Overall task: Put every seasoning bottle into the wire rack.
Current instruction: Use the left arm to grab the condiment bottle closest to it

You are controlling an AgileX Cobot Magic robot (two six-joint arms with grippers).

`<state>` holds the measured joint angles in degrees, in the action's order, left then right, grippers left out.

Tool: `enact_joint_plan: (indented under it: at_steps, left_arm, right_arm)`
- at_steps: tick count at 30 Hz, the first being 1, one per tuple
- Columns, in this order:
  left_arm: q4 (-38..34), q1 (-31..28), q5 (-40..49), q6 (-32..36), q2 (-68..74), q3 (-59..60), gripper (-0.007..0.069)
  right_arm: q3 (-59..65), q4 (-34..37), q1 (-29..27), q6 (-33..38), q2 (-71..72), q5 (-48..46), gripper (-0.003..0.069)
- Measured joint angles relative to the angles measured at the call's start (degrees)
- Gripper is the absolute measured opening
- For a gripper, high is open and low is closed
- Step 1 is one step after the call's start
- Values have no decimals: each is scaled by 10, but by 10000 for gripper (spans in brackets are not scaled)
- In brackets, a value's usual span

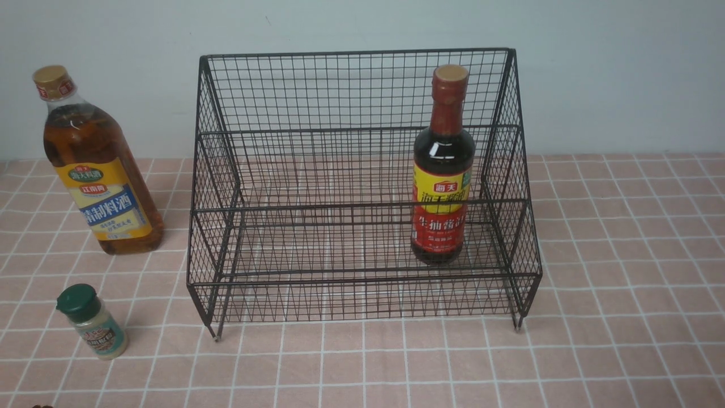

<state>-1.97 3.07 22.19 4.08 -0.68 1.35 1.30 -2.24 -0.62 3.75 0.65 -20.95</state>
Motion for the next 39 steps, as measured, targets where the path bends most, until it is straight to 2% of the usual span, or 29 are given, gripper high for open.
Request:
enact_joint_plan:
  at_steps: [28, 30, 34, 39]
  left_arm:
    - [4, 0, -1, 0, 0, 0, -7]
    - [8, 0, -10, -1, 0, 2, -7]
    - [-39, 0, -107, -34, 0, 3, -7]
    - [-73, 0, -184, -50, 0, 3, -7]
  right_arm:
    - [0, 0, 0, 1, 0, 0, -14]
    - [0, 0, 0, 1, 0, 0, -14]
    - [0, 0, 0, 1, 0, 0, -14]
    - [0, 0, 0, 1, 0, 0, -14]
